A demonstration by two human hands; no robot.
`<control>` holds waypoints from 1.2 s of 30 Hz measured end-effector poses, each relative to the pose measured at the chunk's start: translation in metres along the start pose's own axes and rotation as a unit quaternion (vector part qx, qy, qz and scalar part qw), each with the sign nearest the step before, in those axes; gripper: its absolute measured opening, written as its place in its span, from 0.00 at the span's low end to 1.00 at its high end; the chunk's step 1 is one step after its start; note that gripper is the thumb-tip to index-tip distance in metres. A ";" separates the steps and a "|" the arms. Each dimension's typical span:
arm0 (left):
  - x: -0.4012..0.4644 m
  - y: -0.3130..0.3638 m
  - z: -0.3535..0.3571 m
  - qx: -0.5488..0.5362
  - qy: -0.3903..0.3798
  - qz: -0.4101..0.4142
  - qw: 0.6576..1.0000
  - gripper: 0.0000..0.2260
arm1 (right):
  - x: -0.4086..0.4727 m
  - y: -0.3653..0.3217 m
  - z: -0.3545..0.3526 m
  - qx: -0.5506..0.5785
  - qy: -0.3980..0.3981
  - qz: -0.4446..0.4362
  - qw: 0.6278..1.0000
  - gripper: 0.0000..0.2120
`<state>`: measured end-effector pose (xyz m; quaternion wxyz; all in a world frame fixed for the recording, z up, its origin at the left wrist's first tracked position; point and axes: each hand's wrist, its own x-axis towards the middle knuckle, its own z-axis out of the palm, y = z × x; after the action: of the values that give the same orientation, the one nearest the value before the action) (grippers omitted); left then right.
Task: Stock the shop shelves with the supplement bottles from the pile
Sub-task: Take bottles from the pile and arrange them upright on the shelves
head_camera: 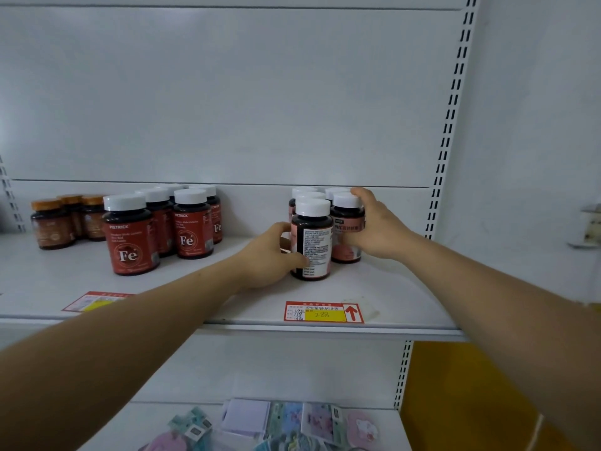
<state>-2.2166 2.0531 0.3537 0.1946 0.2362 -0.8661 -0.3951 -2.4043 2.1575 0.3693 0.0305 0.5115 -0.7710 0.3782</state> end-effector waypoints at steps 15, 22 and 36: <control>0.000 -0.006 -0.001 -0.031 0.022 0.017 0.999 0.30 | -0.005 -0.005 -0.002 -0.022 -0.021 0.018 0.999 0.41; 0.001 -0.005 0.002 -0.021 0.036 0.022 0.999 0.30 | -0.007 -0.007 -0.002 -0.019 -0.021 0.017 0.999 0.41; 0.007 -0.009 0.004 -0.037 0.034 0.024 0.998 0.36 | -0.005 -0.007 -0.003 -0.003 -0.022 0.033 0.999 0.40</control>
<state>-2.2224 2.0464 0.3453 0.2421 0.2211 -0.8495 -0.4133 -2.3968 2.1622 0.3731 0.0027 0.4939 -0.7888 0.3659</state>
